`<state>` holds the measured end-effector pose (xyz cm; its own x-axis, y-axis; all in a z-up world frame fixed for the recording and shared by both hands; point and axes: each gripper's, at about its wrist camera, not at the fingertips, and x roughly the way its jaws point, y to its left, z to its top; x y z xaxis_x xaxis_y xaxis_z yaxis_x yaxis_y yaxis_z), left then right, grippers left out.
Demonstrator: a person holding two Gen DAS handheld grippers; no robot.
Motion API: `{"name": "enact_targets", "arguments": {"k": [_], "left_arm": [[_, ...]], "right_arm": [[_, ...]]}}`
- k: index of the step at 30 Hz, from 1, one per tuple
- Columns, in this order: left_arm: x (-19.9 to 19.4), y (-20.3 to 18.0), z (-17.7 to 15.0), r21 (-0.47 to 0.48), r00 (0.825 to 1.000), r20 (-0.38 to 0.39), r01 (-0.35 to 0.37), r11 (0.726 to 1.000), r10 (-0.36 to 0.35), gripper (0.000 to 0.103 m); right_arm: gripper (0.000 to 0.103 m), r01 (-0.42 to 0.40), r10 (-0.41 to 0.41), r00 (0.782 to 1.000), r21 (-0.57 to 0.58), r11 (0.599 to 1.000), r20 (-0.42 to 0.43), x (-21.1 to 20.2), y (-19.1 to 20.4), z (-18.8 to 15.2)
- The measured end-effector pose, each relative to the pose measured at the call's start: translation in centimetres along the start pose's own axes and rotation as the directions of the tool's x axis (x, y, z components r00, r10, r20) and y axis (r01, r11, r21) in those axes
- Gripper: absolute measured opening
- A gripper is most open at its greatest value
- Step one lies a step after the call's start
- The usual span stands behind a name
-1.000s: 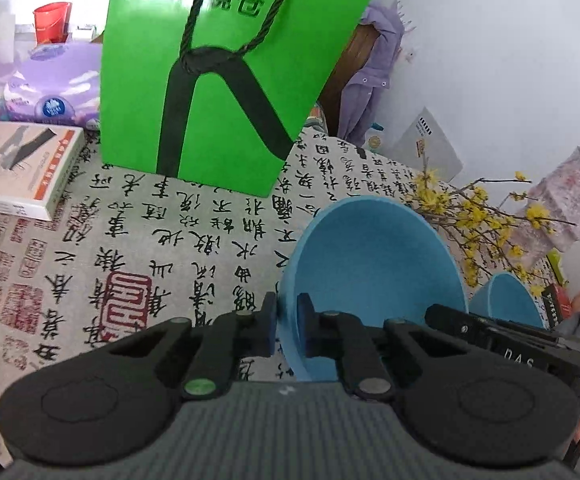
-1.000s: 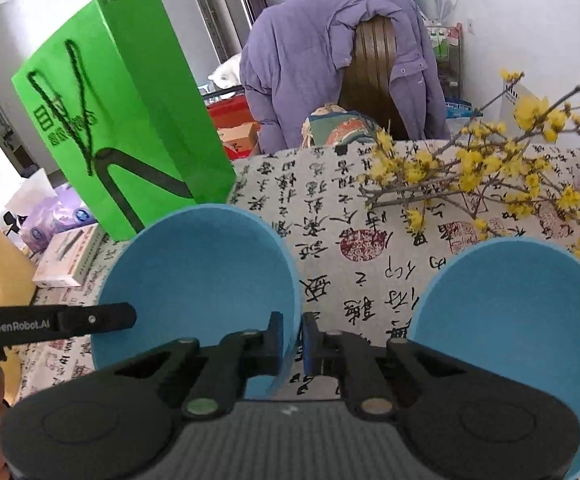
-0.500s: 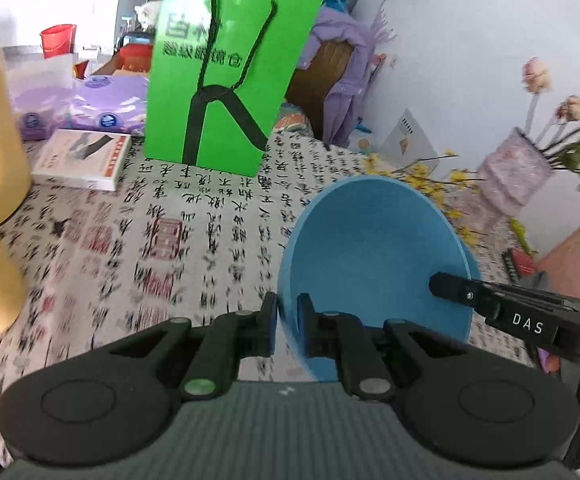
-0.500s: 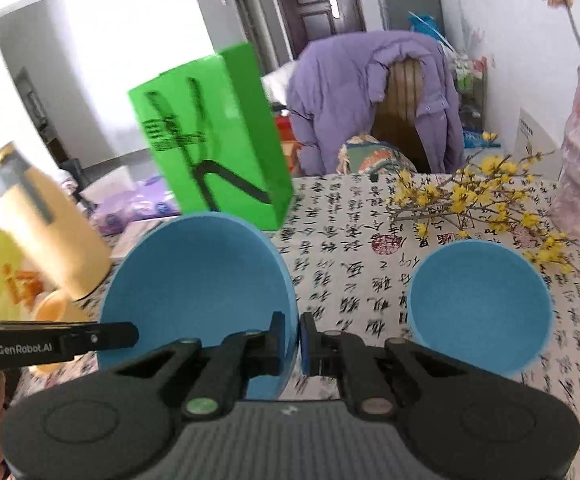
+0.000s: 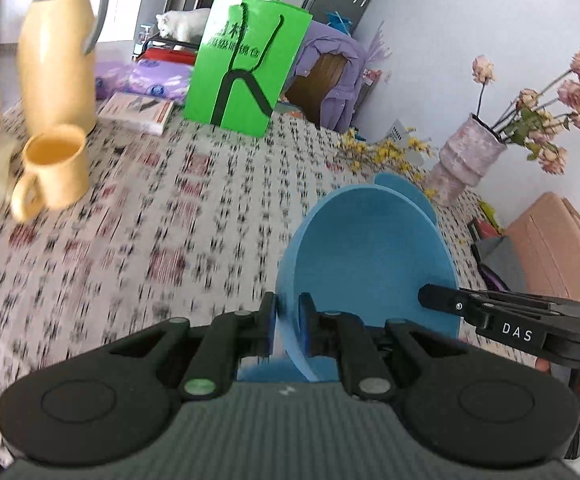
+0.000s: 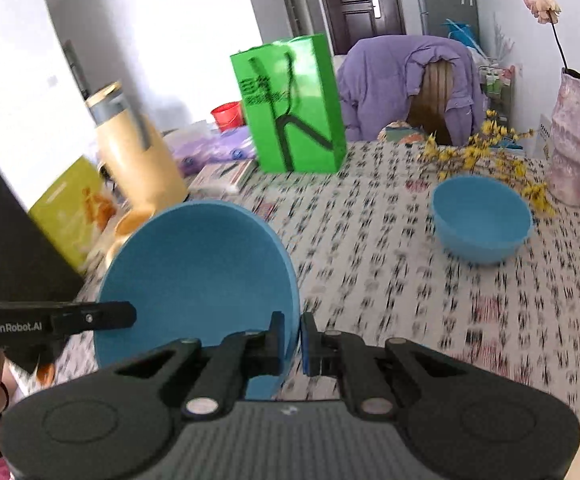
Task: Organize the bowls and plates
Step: 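Lift the blue bowl with both grippers and carry it to the placed bowl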
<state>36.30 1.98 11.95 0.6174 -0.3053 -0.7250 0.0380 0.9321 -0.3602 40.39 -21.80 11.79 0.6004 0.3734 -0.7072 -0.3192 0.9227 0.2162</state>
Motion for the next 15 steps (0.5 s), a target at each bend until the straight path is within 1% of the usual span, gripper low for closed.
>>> {"name": "enact_targets", "arguments": {"k": [4,8,15], "left_arm": [[-1.3,0.6,-3.0,-0.016,1.000,-0.011,0.001,1.000,-0.001,0.012],[-1.6,1.5,-5.3,-0.034,0.999,-0.031,-0.007,0.999,0.006,0.011],[-0.4,2.8,-7.5,-0.049,0.997,-0.069,-0.040,0.998,0.036,0.011]], "right_arm": [[0.009,-0.010,0.009,1.000,-0.019,1.000,-0.026,-1.1,1.2,-3.0],[0.009,-0.026,0.025,0.998,-0.027,0.999,-0.050,-1.5,2.1,-5.3],[0.010,-0.032,0.029,0.995,-0.027,0.999,-0.096,-0.1,2.8,-7.9]]}}
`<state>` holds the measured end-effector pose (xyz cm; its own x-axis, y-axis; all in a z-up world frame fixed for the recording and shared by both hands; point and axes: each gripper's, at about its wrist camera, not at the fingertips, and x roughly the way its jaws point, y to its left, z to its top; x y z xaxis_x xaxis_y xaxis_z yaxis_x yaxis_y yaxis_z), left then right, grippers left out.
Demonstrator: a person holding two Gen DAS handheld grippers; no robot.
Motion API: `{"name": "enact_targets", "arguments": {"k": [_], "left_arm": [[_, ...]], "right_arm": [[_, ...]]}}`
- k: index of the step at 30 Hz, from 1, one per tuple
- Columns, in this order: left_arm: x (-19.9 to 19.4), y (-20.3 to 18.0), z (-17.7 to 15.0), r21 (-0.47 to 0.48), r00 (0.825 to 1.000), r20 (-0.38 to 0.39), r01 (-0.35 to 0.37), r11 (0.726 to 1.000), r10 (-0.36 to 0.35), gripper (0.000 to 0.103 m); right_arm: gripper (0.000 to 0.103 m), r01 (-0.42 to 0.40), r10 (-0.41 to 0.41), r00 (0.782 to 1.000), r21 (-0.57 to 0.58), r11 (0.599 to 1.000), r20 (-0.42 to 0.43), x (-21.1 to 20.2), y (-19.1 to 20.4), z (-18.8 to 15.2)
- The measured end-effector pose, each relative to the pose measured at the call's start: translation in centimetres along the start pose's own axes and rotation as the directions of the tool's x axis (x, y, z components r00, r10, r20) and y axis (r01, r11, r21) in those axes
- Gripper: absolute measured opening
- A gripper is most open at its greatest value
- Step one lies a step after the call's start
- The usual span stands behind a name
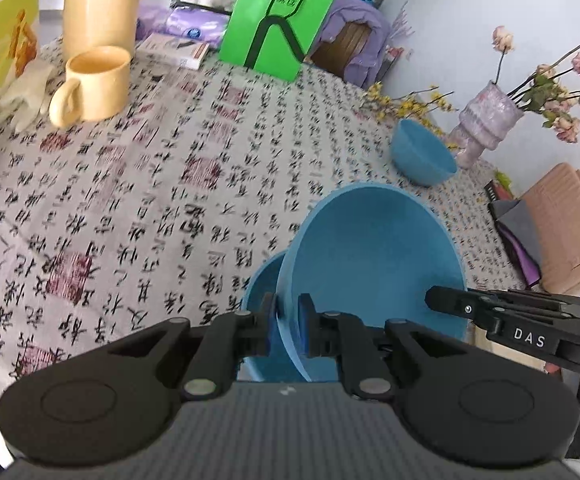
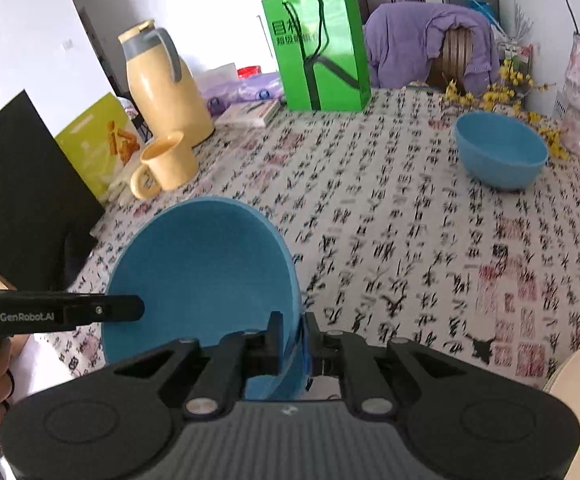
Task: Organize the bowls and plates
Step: 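Lift the blue bowl with both grippers and carry it to the placed bowl, then lower the bowl into the placed blue bowl and open both grippers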
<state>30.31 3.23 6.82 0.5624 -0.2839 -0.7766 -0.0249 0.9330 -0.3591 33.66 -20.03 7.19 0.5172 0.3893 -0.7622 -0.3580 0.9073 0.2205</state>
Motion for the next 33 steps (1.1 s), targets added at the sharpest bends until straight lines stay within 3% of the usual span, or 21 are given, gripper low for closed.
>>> {"name": "enact_targets", "arguments": {"k": [14,18,23,26,28,33], "left_arm": [[2.0,0.6,-1.0,0.063,0.999,-0.027,-0.044,0.997,0.046,0.012],[2.2,0.3,-1.2,0.092,0.998,-0.011,-0.061,0.994,0.062,0.013],[2.2,0.2,-1.3,0.115,0.998,0.001,-0.066,0.991,0.066,0.014],[1.8,0.2,-1.4,0.134,0.997,0.019,-0.072,0.988,0.070,0.019],[1.3,0.1,-1.6,0.149,0.997,0.035,-0.077,0.986,0.073,0.030],[-0.8,-0.5,-2.5,0.225,0.988,0.119,-0.122,0.967,0.097,0.036]], "right_arm": [[0.013,0.038,-0.041,0.999,-0.063,0.997,-0.037,2.3,1.2,-1.9],[0.022,0.052,-0.055,0.998,-0.085,0.995,-0.037,2.7,1.4,-1.9],[0.023,0.058,-0.063,0.997,-0.107,0.993,-0.037,2.7,1.5,-2.0],[0.022,0.059,-0.063,0.998,-0.114,0.992,-0.030,2.3,1.5,-2.1],[0.023,0.060,-0.064,0.998,-0.120,0.991,-0.027,2.0,1.5,-2.0],[0.025,0.058,-0.059,0.998,-0.125,0.991,-0.010,0.6,0.8,-2.6]]}}
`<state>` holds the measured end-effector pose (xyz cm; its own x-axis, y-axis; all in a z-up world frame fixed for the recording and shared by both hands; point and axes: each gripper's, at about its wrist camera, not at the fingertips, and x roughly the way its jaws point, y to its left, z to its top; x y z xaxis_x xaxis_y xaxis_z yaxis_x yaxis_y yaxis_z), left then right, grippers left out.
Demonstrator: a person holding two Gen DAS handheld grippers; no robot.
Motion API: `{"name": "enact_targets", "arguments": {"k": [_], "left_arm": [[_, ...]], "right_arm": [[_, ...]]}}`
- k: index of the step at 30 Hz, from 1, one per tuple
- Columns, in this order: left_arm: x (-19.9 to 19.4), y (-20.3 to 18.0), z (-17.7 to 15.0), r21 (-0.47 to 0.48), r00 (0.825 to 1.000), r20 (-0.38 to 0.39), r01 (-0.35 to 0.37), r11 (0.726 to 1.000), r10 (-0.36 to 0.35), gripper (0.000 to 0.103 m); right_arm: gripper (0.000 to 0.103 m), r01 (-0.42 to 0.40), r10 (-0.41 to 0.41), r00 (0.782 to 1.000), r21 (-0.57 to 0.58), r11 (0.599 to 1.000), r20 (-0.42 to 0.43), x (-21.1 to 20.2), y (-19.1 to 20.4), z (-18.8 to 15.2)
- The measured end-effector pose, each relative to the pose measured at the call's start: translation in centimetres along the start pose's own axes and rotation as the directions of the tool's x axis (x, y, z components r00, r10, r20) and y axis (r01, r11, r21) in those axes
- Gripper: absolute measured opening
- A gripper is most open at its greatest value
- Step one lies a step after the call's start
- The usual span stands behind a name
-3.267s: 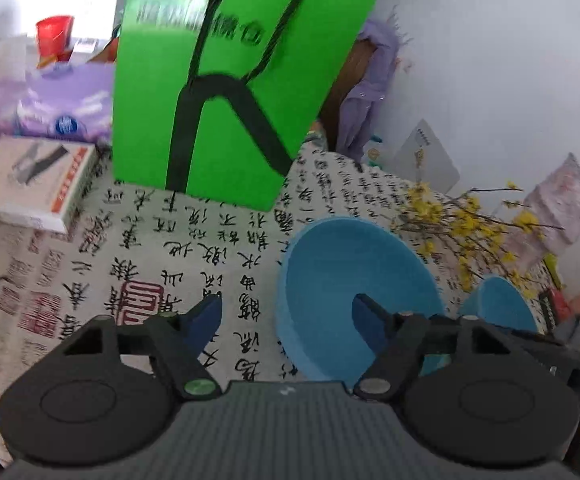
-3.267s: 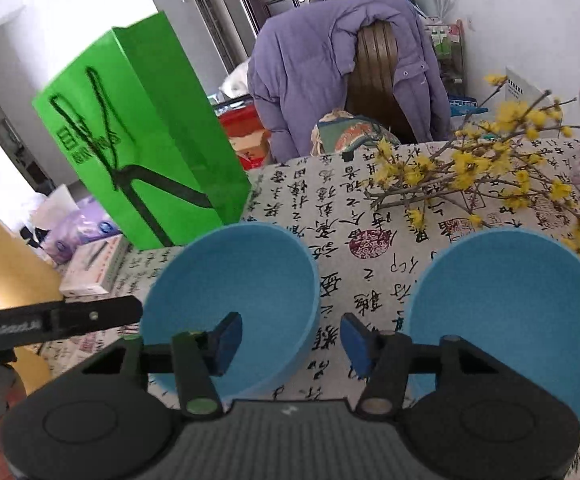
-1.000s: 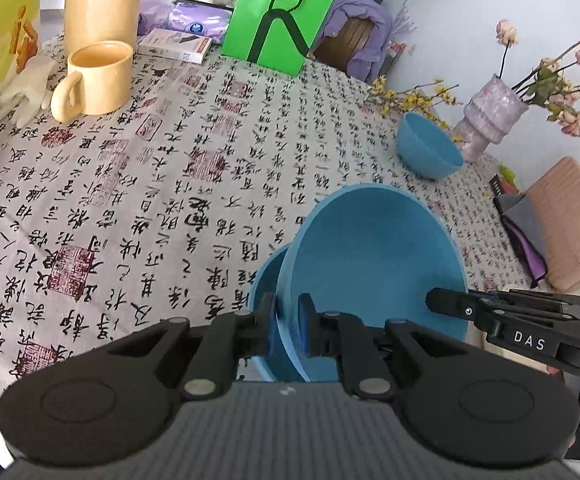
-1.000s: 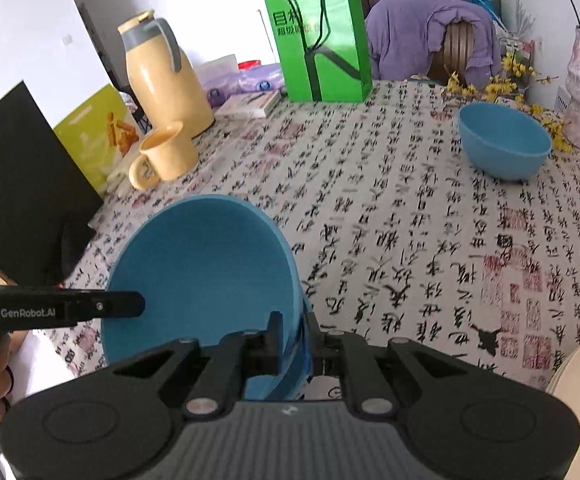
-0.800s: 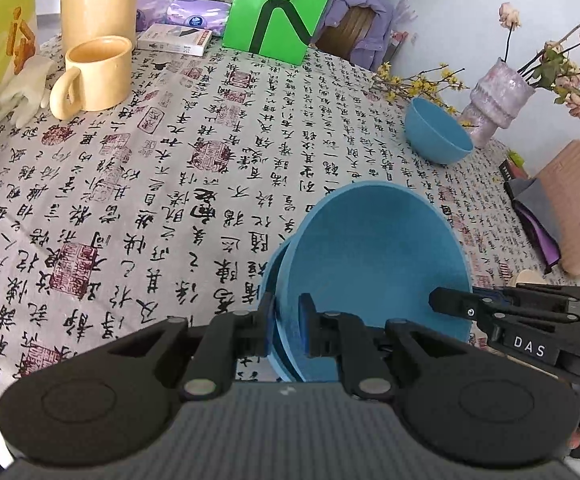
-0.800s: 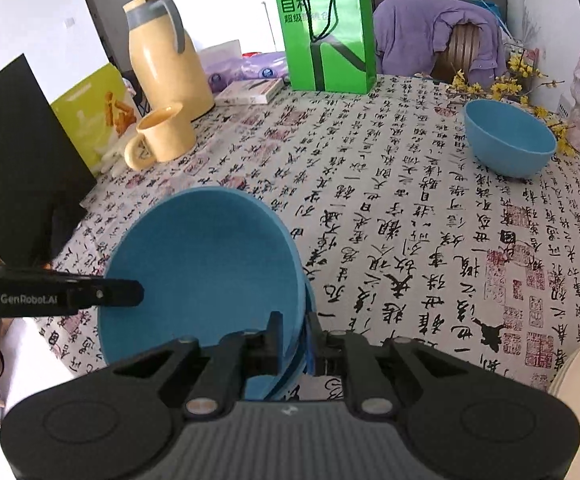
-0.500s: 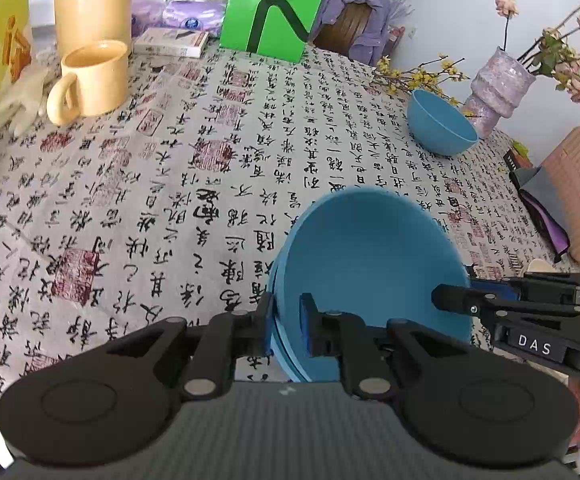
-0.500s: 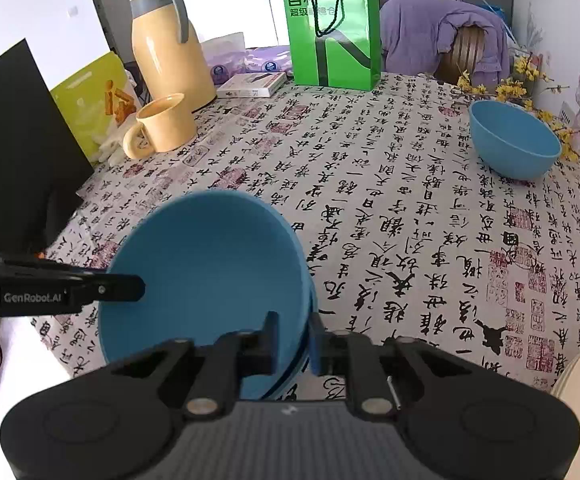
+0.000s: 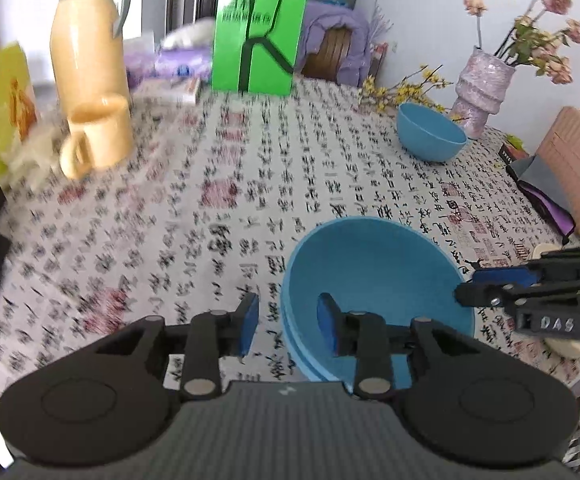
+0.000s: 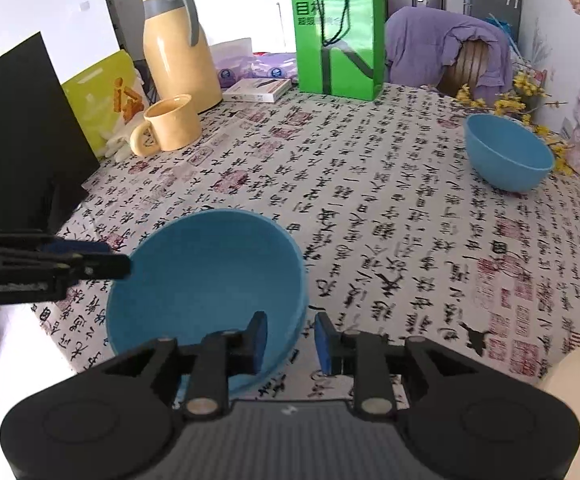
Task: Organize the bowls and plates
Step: 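Lower the bowl into the placed blue bowl and open both grippers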
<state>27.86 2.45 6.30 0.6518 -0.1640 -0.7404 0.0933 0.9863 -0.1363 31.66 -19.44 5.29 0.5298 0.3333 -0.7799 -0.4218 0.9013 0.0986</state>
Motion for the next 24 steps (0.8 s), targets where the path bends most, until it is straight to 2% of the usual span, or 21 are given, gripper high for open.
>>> {"name": "enact_targets", "arguments": {"k": [3,5,7,9,10,13,18,21,24], "left_arm": [[-1.8,-0.3,-0.6,0.034,0.998,0.054,-0.020,0.999,0.018,0.043],[-3.1,-0.5,-1.3,0.056,0.995,0.096,-0.023,0.998,0.017,0.047],[-4.4,-0.9,-2.1,0.069,0.990,0.143,-0.028,0.997,0.017,0.056],[-5.8,-1.2,-3.1,0.067,0.980,0.197,-0.035,0.997,0.022,0.068],[-6.3,-1.4,-3.6,0.068,0.975,0.219,-0.039,0.997,0.024,0.071],[-7.8,-2.2,-5.9,0.068,0.959,0.281,-0.056,0.996,0.035,0.081],[-9.5,-2.7,-10.3,0.016,0.929,0.369,-0.024,1.000,0.016,0.099],[-10.2,-3.2,-13.1,0.009,0.909,0.417,-0.022,1.000,0.016,0.103],[-10.7,-3.9,-15.3,0.011,0.881,0.472,-0.051,0.999,0.040,0.103]], "right_arm": [[0.029,0.015,-0.015,0.999,-0.002,1.000,0.034,-1.5,-0.5,-0.8],[0.040,0.019,-0.019,0.998,-0.005,1.000,0.065,-2.9,-0.7,-1.5],[0.055,0.024,-0.023,0.994,-0.010,1.000,0.106,-4.4,-0.8,-2.3],[0.063,0.039,-0.037,0.985,-0.014,0.999,0.167,-6.2,-0.8,-3.6],[0.069,0.053,-0.050,0.980,-0.014,0.998,0.194,-6.9,-0.8,-4.2],[0.081,0.096,-0.088,0.955,-0.014,0.995,0.282,-9.1,-0.5,-6.8],[0.086,0.176,-0.149,0.909,-0.035,0.984,0.389,-11.5,0.9,-11.9],[0.097,0.213,-0.181,0.871,-0.020,0.977,0.456,-12.1,1.4,-15.8],[0.097,0.248,-0.222,0.847,0.011,0.969,0.484,-12.2,1.9,-19.3]]}}
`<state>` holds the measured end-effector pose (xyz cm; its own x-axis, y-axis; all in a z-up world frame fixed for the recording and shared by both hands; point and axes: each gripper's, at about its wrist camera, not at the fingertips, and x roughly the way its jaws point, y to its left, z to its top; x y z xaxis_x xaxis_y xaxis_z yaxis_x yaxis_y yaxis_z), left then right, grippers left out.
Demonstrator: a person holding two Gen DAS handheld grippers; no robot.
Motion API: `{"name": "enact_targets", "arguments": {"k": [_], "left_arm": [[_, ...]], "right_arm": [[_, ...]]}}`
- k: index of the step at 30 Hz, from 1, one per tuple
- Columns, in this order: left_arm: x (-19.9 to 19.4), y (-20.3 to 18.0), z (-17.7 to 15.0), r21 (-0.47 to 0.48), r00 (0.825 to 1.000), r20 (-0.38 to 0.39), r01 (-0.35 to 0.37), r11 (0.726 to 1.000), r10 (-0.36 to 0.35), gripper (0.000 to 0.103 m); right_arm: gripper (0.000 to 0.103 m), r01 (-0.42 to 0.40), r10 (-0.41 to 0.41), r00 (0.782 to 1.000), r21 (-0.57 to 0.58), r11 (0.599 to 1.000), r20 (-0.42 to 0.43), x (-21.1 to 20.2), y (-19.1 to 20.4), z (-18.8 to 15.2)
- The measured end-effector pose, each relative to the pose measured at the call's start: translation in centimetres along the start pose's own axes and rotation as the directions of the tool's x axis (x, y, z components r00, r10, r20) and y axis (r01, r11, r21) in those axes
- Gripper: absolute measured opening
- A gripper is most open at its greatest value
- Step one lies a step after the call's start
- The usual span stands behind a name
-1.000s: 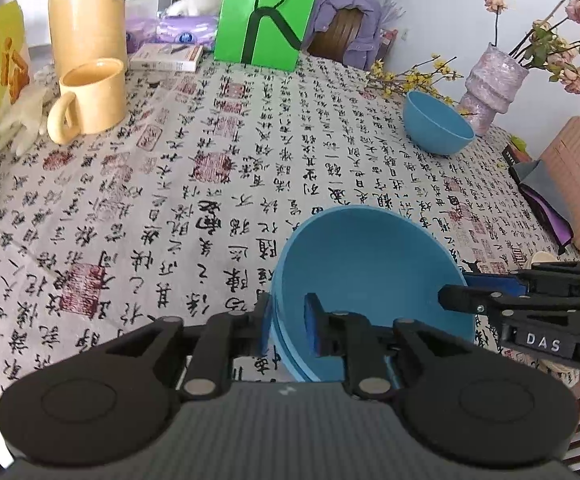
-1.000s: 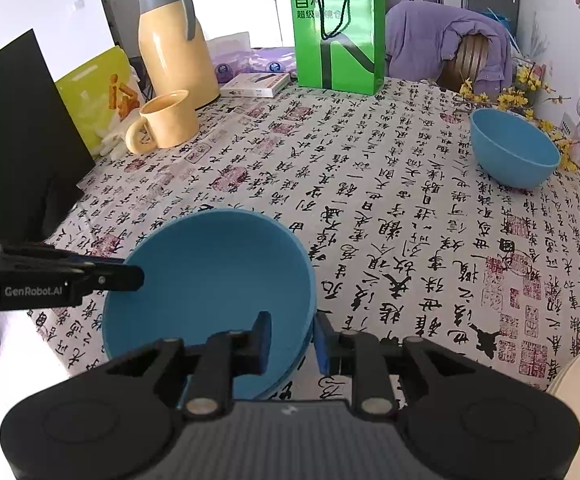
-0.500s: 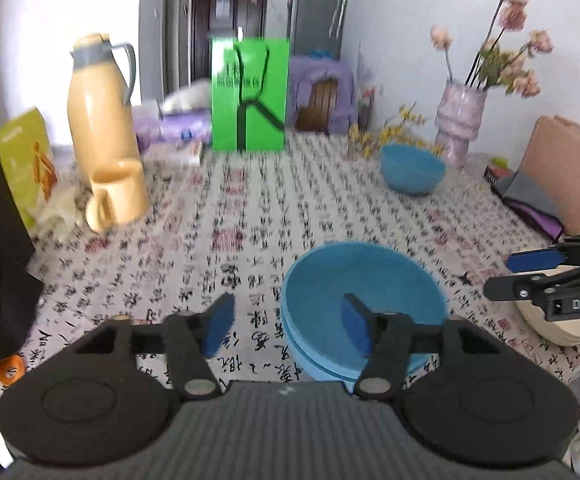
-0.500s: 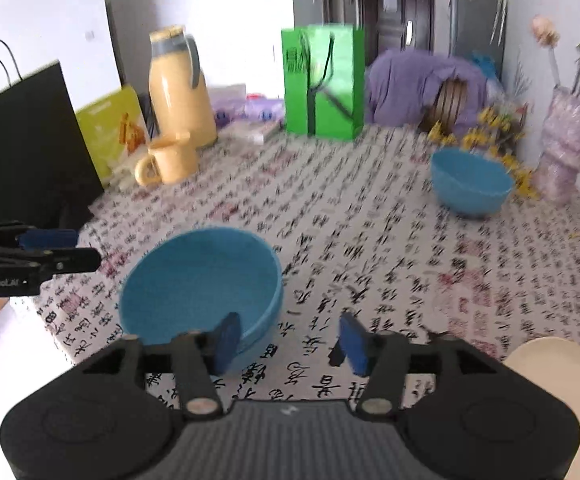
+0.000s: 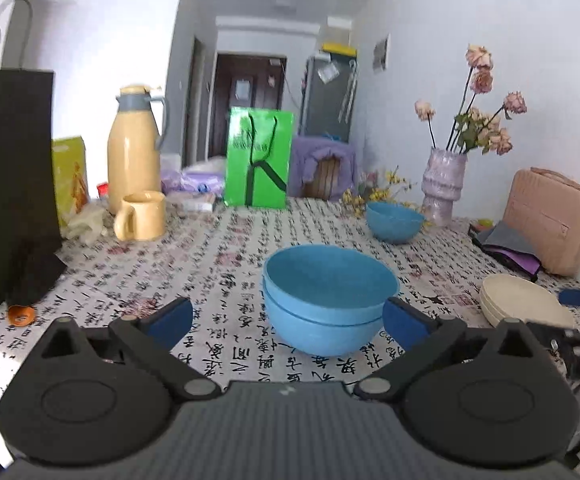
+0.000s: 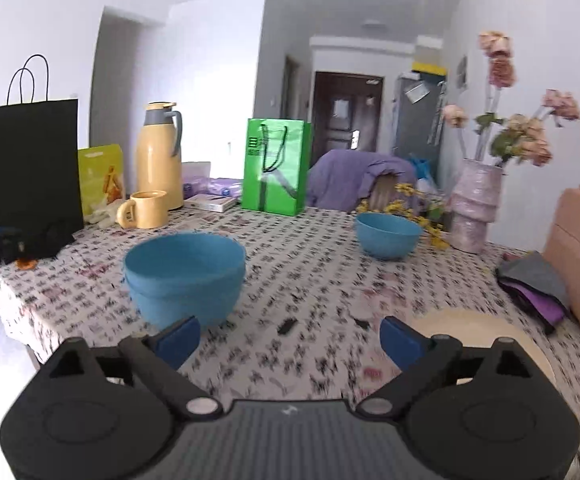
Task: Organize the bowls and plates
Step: 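Lower the bowl into the placed blue bowl and open both grippers, then withdraw both grippers and move them toward the last blue bowl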
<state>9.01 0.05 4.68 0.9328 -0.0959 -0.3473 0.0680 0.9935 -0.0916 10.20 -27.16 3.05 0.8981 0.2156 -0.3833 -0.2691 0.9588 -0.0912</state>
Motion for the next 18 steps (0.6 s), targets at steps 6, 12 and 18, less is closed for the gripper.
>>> {"name": "enact_targets", "arguments": {"k": [6,12,18], "left_arm": [[-0.6,-1.7,-0.8,0.058,1.000,0.029,-0.006,0.998,0.004,0.103],[-0.1,-3.0,-0.5,0.070,0.999,0.028,0.016,0.997,-0.018,0.103],[1.7,-3.6,0.6,0.073,0.999,0.016,0.027,0.997,-0.029,0.103]], "right_arm": [[0.097,0.038,-0.038,0.999,0.052,0.998,0.002,-1.6,-0.8,-2.6],[0.097,0.063,-0.064,0.998,0.092,0.994,0.012,-1.9,-2.0,-3.1],[0.097,0.072,-0.075,0.997,0.132,0.989,0.016,-1.2,-3.6,-2.8]]}}
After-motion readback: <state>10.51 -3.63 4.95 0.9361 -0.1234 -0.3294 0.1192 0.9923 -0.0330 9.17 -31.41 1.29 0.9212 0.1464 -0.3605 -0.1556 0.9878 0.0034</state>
